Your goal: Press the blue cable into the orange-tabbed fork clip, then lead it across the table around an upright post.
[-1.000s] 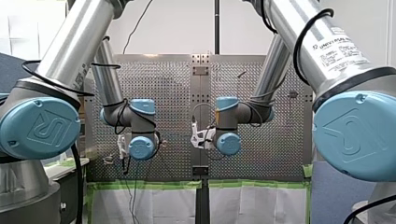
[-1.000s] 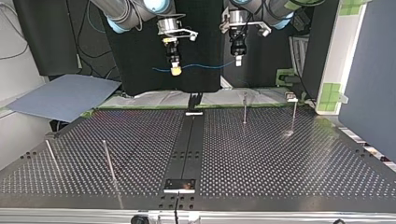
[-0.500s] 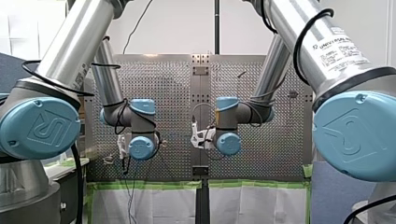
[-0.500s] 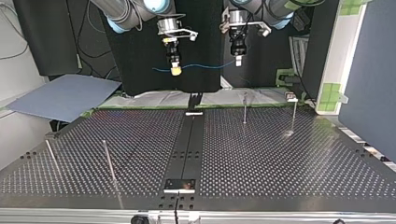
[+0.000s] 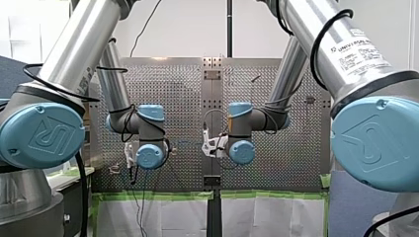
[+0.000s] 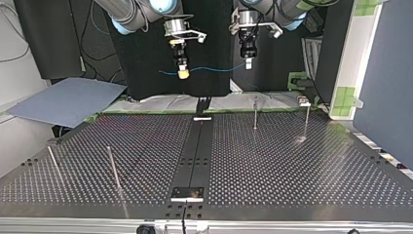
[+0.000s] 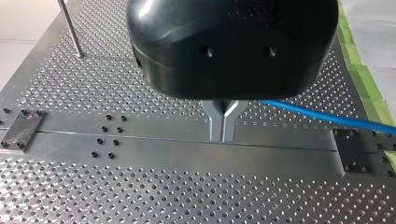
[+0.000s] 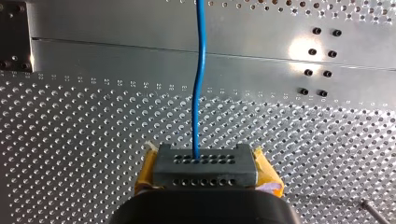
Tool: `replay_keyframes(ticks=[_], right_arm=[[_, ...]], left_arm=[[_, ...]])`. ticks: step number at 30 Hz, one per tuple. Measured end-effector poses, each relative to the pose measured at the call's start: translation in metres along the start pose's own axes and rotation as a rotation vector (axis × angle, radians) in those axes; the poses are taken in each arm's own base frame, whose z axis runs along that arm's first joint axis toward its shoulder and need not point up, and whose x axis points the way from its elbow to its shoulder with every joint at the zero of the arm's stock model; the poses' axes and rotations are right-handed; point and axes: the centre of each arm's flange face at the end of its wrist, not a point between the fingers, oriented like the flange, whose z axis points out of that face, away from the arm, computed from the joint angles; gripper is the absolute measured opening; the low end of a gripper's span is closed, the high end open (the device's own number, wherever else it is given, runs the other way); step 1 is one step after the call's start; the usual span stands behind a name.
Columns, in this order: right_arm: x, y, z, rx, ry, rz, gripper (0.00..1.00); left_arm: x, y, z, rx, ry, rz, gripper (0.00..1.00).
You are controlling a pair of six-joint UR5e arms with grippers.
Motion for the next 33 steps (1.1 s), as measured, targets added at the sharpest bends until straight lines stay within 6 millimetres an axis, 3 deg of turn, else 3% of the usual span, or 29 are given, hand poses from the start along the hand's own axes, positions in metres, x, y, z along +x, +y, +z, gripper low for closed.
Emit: replay_keyframes(ticks=[16, 20, 33], right_arm=[[0.000, 0.000, 0.000, 0.000, 0.000, 0.000, 0.00], [-0.004, -0.004, 0.001, -0.003, -0.013, -0.007, 0.00], [-0.058, -0.007, -0.011, 0.004, -0.162, -0.051, 0.00]], left_arm=[[0.000, 0.000, 0.000, 0.000, 0.000, 0.000, 0.00], [-0.002, -0.002, -0.009, 0.027, 0.012, 0.003, 0.00], [-0.015, -0.008, -0.025, 0.106, 0.056, 0.026, 0.00]])
